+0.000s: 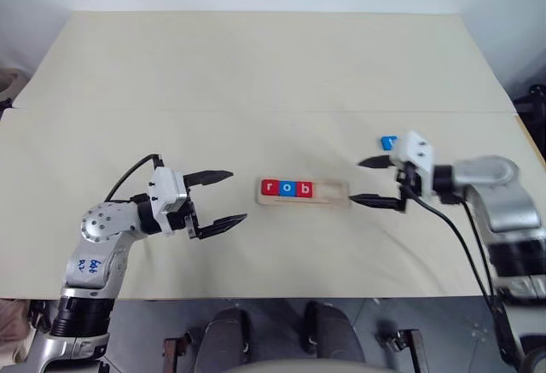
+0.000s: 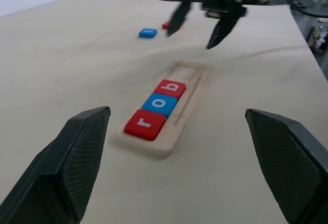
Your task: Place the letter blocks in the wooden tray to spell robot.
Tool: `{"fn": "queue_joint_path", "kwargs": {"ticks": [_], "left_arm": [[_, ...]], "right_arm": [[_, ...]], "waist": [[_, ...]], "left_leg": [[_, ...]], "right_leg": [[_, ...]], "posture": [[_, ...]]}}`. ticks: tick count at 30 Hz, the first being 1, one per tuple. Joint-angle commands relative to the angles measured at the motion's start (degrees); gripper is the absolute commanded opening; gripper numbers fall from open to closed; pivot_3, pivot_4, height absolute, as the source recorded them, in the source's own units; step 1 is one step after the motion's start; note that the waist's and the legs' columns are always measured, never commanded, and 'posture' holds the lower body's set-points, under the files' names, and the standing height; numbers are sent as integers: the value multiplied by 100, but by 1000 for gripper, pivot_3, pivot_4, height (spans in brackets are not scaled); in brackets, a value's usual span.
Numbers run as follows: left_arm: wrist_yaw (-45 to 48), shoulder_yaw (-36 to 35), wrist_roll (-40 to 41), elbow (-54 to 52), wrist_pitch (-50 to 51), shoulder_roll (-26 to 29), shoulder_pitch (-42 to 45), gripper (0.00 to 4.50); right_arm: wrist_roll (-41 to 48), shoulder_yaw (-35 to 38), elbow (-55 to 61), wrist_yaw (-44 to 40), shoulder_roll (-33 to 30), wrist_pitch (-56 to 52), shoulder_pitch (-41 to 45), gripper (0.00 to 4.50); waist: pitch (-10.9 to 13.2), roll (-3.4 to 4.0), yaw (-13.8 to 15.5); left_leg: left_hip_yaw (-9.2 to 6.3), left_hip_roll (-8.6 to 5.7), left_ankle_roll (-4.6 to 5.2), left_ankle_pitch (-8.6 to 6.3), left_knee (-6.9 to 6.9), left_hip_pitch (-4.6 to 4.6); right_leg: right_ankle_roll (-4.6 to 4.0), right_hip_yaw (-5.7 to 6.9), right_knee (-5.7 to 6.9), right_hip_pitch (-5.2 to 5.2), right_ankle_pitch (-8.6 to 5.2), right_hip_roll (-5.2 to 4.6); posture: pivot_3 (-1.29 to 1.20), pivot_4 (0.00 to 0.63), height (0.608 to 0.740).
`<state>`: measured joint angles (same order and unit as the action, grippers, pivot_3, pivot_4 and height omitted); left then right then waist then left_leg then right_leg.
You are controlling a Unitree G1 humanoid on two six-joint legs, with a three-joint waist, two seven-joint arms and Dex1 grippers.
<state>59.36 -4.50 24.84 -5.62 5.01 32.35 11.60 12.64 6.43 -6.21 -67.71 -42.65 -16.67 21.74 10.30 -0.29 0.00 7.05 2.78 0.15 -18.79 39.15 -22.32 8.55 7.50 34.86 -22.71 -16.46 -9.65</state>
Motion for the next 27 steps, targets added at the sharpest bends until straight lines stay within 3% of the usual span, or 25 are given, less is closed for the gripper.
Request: {"fn": "queue_joint_path", "kwargs": {"ticks": [1,8,14,18,24,27], "left_arm": [[-27,-59,68,184,-53,-67,171,4500],[127,-3,53,623,-124,-141,431,4500],[265,23,45,967,-142,-153,722,4500],[277,40,55,1008,-61,-169,797,4500],[216,57,-27,929,-149,-179,796,4500],[163,45,-33,767,-183,-184,692,4500]], "right_arm": [[392,1320,705,909,291,605,-938,4476],[675,2569,1959,1991,1376,1454,-3242,4476],[786,2653,2158,2458,1691,1636,-3830,4476],[881,2345,2013,2475,1242,1072,-3365,4476],[869,1697,1377,3156,402,-1075,-1551,4476],[733,1307,811,3596,307,-1960,-510,4476]], "waist": [[0,0,25],[-2,2,7],[-3,3,-44],[-4,6,-48],[-5,7,-22],[-5,6,-25]], "left_leg": [[0,0,0,0,1,1],[-1,-1,-1,-1,-3,9],[-1,0,0,-1,-3,20],[0,1,0,-1,-3,23],[-3,1,0,-1,-2,22],[0,1,0,-1,-2,16]], "right_leg": [[0,0,1,1,0,0],[0,-4,1,7,0,2],[-1,-13,10,9,-1,4],[-2,-18,10,8,-1,4],[-3,-23,15,3,-1,4],[-6,-17,12,1,-2,5]], "posture": [[0,150,740],[0,150,740],[0,150,740],[0,150,740],[0,150,740],[0,150,740]]}}
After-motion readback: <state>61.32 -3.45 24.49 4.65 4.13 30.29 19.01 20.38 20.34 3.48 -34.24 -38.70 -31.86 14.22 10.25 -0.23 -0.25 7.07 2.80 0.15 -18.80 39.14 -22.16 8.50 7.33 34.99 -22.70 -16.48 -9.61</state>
